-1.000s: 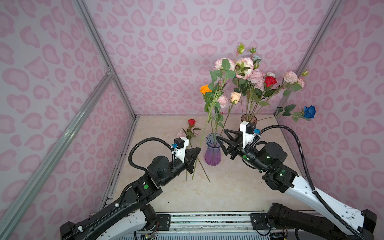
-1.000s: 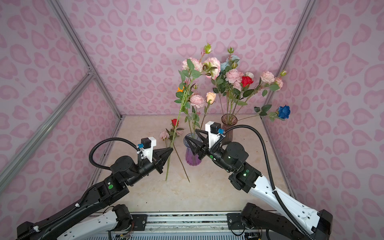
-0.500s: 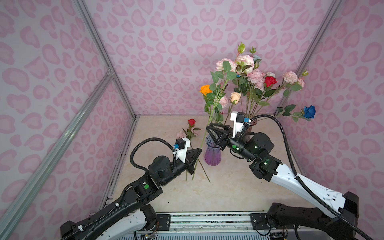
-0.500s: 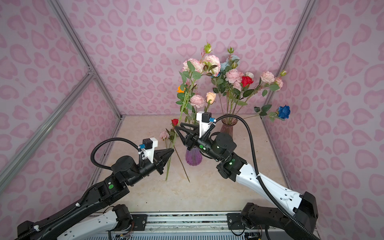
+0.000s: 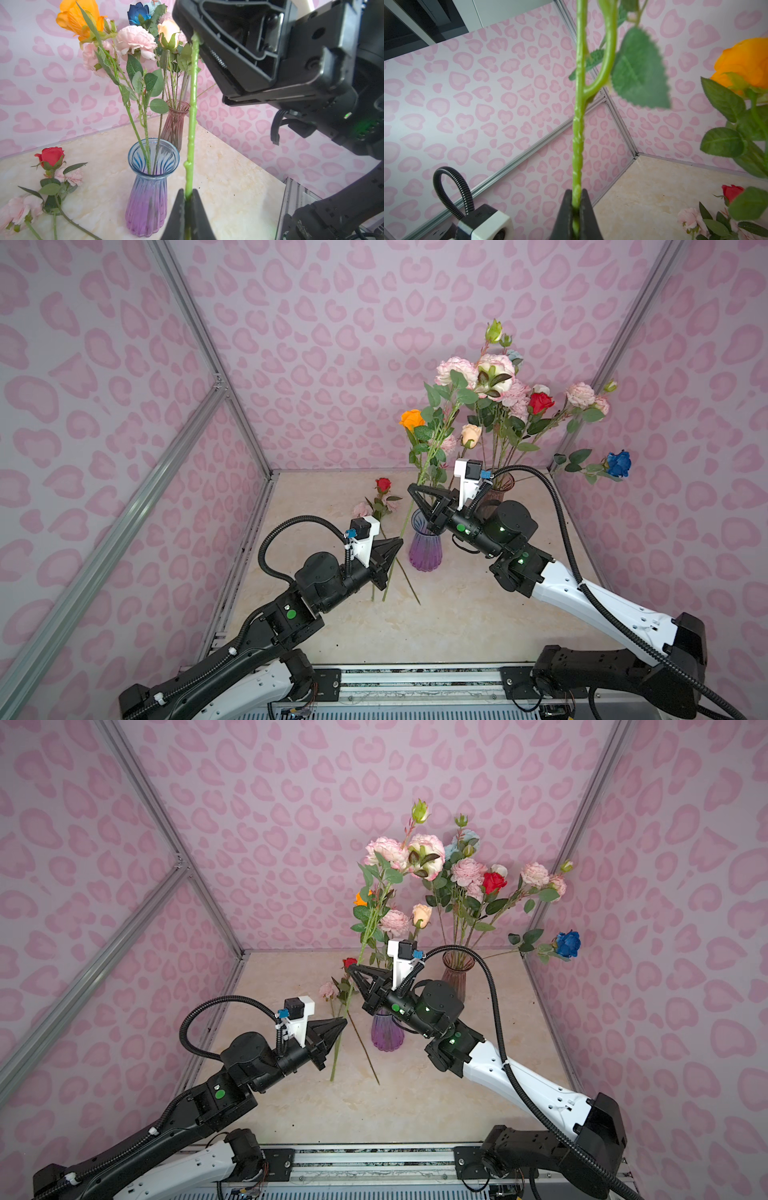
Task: Arrange the flowers into the vase
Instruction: 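Close right gripper on the pink rose stem while left gripper opens and withdraws, then carry the pink rose with right gripper and lower it into the blue-purple vase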
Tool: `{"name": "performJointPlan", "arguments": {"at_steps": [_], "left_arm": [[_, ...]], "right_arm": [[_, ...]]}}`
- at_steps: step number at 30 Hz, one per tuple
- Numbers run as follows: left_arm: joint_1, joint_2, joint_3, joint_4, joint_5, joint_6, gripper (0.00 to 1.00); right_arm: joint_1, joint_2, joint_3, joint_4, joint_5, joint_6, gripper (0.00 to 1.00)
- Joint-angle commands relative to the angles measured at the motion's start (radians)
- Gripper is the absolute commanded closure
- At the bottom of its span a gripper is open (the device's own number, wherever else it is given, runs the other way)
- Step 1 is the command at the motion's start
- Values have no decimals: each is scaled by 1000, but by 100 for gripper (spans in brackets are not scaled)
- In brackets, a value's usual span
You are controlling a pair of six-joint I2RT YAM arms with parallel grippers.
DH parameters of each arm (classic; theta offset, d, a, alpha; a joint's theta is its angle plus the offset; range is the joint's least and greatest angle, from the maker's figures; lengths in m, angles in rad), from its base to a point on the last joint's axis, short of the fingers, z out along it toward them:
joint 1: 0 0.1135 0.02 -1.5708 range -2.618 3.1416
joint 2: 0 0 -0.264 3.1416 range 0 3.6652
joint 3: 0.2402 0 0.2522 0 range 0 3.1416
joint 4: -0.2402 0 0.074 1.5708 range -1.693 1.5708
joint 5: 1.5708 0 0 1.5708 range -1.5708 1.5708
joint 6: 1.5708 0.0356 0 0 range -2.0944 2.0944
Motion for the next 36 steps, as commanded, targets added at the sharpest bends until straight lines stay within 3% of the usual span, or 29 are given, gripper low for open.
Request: {"name": "performJointPlan", "arguments": {"at_steps": [1, 7, 11, 14, 15, 17, 28, 36], "left_arm": [[0, -2, 3, -4, -33, -16, 55], [0, -68, -51, -72, -226, -85, 43], [0, -149, -134, -114, -409, -195, 31], [0, -202, -181, -158, -462, -276, 25], [0, -222, -201, -163, -473, -302, 21], [0, -262, -243, -163, -486, -337, 2], [0, -328, -297, -221, -494, -407, 2], [0, -359, -345, -217, -499, -427, 1]], "right_arm": [[-1, -13, -3, 9, 32, -16, 95], [-1, -61, 1, -74, 92, -120, 95], [-1, -82, 53, -127, 133, -226, 95], [-1, -78, 126, -186, 179, -314, 95], [-1, -78, 144, -190, 201, -339, 95], [0, -76, 159, -173, 237, -382, 95], [-3, 32, 306, -191, 395, -629, 96], [-21, 102, 296, -173, 370, -644, 96]]}}
